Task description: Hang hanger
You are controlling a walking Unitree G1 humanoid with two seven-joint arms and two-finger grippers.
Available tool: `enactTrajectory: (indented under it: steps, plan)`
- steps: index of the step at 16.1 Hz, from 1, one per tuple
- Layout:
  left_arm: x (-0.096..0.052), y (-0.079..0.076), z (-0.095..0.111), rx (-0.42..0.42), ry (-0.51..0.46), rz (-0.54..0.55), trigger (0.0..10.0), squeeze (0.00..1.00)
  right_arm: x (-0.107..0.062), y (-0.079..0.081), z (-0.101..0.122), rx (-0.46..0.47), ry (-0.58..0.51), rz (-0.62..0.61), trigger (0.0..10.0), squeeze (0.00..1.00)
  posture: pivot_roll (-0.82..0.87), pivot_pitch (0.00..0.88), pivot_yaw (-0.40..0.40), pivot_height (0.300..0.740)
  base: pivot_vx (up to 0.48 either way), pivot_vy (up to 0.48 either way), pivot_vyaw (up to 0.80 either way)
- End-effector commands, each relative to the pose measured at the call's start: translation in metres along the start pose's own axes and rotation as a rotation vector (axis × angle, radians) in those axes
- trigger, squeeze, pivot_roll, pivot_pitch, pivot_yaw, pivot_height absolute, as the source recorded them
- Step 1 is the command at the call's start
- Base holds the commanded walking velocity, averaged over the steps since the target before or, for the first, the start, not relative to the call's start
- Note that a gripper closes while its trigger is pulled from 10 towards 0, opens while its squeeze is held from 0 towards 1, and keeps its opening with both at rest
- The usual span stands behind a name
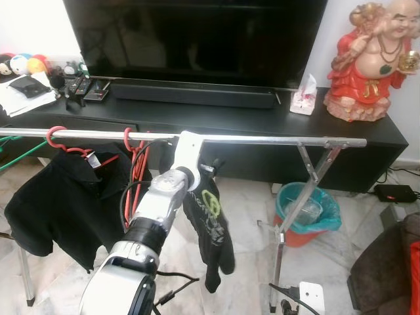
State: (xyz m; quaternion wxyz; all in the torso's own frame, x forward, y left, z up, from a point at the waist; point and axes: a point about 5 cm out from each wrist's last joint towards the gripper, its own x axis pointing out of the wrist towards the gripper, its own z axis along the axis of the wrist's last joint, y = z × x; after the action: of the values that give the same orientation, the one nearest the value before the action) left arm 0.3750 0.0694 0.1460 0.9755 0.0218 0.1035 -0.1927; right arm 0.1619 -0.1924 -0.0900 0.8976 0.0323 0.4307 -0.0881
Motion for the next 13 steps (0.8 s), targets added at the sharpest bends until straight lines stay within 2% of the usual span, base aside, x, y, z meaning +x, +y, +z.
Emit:
enactTrajectory:
  steps: [1, 2, 3, 5, 13]
  plan:
    - [0.002, 0.000, 0.000, 0.025, 0.028, 0.019, 10.0, 0.00, 0.000, 0.000, -0.002, -0.002, 0.010, 0.003, 10.0, 0.00, -0.18, 0.000, -0.010, 0.740, 0.000, 0.000, 0.00]
    - [0.004, 0.002, -0.002, 0.056, 0.065, 0.067, 10.0, 0.00, 0.000, 0.001, -0.002, -0.001, 0.010, 0.003, 10.0, 0.00, -0.18, 0.000, -0.008, 0.740, 0.000, 0.000, 0.00]
    - [0.004, 0.002, -0.002, 0.056, 0.065, 0.067, 10.0, 0.00, 0.000, 0.001, -0.002, -0.001, 0.010, 0.003, 10.0, 0.00, -0.18, 0.000, -0.008, 0.740, 0.000, 0.000, 0.00]
    - [0.001, 0.013, -0.008, 0.116, 0.133, 0.139, 10.0, 0.00, 0.000, 0.001, -0.001, -0.002, 0.011, 0.006, 10.0, 0.00, -0.17, 0.000, -0.011, 0.740, 0.000, 0.000, 0.00]
    - [-0.019, 0.040, -0.015, 0.178, 0.187, 0.263, 10.0, 0.00, 0.000, 0.001, -0.001, -0.008, 0.011, 0.011, 10.0, 0.00, -0.17, 0.000, -0.012, 0.740, 0.000, 0.000, 0.00]
